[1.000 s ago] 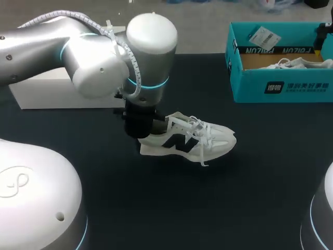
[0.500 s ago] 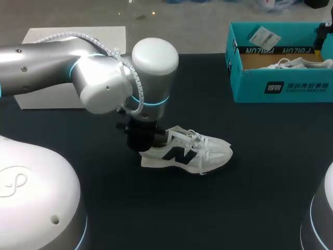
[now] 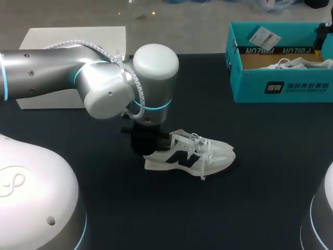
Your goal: Take the shoe out of the shoebox, open the shoe tongue, remove and reinsert the insole, then place the shoe into the shoebox
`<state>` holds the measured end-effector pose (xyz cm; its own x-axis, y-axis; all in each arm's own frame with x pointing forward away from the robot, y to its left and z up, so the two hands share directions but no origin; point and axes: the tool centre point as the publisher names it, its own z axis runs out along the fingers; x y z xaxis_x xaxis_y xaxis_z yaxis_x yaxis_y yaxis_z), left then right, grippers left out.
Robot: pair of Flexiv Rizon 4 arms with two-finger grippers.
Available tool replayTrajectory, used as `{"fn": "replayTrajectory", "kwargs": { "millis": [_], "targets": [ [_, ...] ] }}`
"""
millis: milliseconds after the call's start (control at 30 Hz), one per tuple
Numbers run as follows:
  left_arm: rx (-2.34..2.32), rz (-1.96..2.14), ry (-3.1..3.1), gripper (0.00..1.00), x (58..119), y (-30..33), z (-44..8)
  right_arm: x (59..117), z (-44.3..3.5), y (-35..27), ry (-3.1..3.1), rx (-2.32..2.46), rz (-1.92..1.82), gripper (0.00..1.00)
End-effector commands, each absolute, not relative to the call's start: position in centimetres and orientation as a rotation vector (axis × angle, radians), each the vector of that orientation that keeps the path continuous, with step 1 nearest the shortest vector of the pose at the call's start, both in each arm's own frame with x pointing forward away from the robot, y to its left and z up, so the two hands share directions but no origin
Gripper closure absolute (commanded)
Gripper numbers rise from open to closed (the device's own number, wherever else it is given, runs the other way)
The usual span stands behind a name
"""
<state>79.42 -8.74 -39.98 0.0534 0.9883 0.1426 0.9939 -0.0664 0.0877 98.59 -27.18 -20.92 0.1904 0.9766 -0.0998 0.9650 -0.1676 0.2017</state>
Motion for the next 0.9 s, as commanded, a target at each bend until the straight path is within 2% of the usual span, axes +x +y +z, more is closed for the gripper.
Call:
{"fn": "replayTrajectory", "kwargs": {
  "millis": [33,800,900],
  "targets": [
    [-2.273,-0.231,-2.148,0.0,79.2,-8.5,-39.6,98.6,-21.0,-27.2,1.866,2.244,0.078,0.0],
    [-2.013,-0.22,-2.828,0.0,77.3,-8.1,-29.5,98.6,-21.0,-27.2,1.866,2.244,0.078,0.0],
    [-2.103,-0.186,-2.838,0.0,77.4,-7.9,-28.6,98.6,-21.0,-27.2,1.866,2.244,0.078,0.0]
  ]
}}
